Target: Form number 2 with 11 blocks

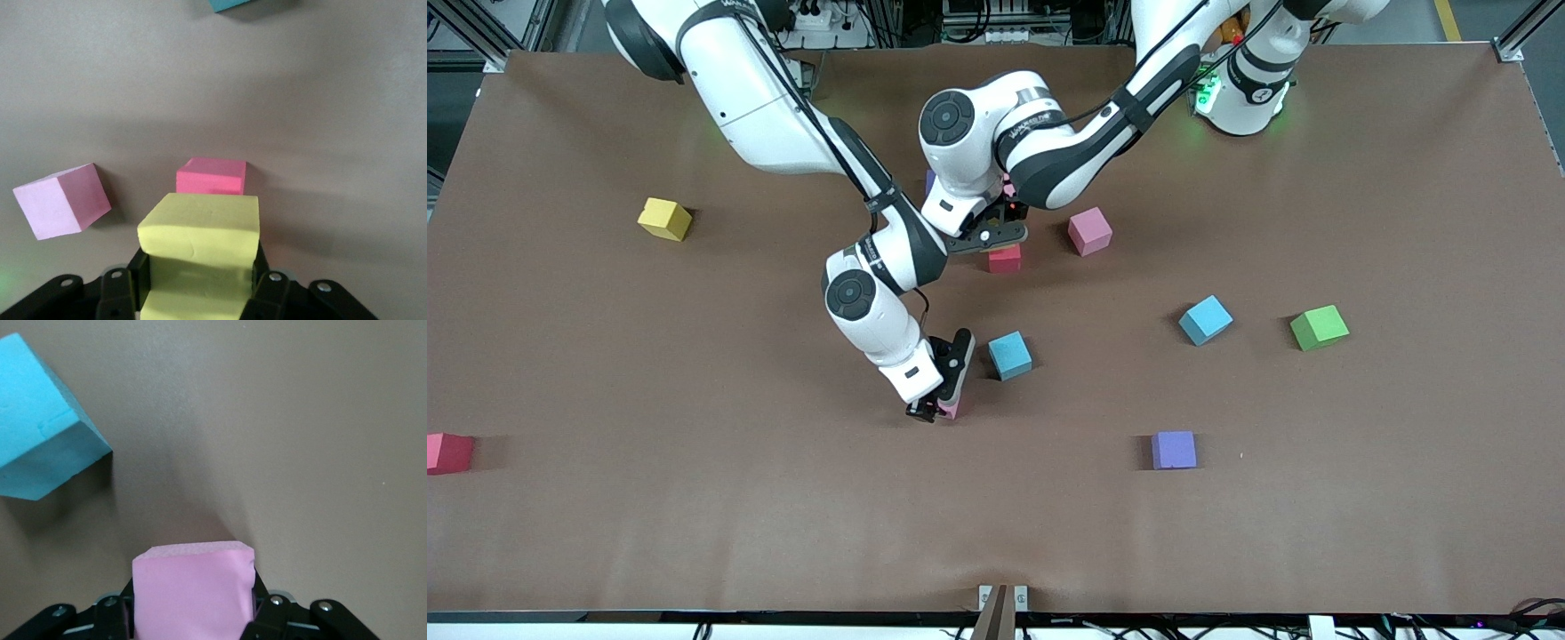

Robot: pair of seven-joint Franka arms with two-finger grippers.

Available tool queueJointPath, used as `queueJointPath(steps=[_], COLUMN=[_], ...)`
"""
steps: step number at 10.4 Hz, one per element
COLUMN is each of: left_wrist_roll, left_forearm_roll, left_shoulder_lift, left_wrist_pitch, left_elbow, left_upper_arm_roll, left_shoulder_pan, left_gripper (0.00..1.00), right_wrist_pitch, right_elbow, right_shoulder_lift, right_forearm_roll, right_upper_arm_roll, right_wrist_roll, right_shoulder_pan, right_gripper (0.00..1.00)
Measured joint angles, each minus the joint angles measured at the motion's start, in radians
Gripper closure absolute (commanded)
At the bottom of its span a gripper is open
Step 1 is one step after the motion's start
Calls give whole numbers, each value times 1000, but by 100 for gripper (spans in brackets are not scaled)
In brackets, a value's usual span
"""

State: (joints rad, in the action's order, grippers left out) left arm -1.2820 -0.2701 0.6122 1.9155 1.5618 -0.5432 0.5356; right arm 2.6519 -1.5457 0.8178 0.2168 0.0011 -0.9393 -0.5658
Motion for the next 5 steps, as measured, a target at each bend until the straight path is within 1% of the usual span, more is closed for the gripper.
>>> queueJointPath(steps=[2,3,5], left_wrist_roll=[4,7,7], left_forearm_roll=[12,12,14], left_shoulder_lift=[-24,-30,-39], left_wrist_pitch=[4,10,11], left_elbow=[18,19,31], left_upper_arm_roll=[-17,-29,-45], left_shoulder_pan=[4,10,16], left_gripper=[100,100,100], right_wrist_pitch=[-75,-125,-173], right_elbow=[21,37,50], right_shoulder_lift=[-1,-2,-6], right_forearm_roll=[0,0,1], right_upper_arm_roll=[-7,-22,-60], right_wrist_roll=[4,-6,-58], right_shoulder_pan=[-3,-8,-4], right_gripper=[100,100,100])
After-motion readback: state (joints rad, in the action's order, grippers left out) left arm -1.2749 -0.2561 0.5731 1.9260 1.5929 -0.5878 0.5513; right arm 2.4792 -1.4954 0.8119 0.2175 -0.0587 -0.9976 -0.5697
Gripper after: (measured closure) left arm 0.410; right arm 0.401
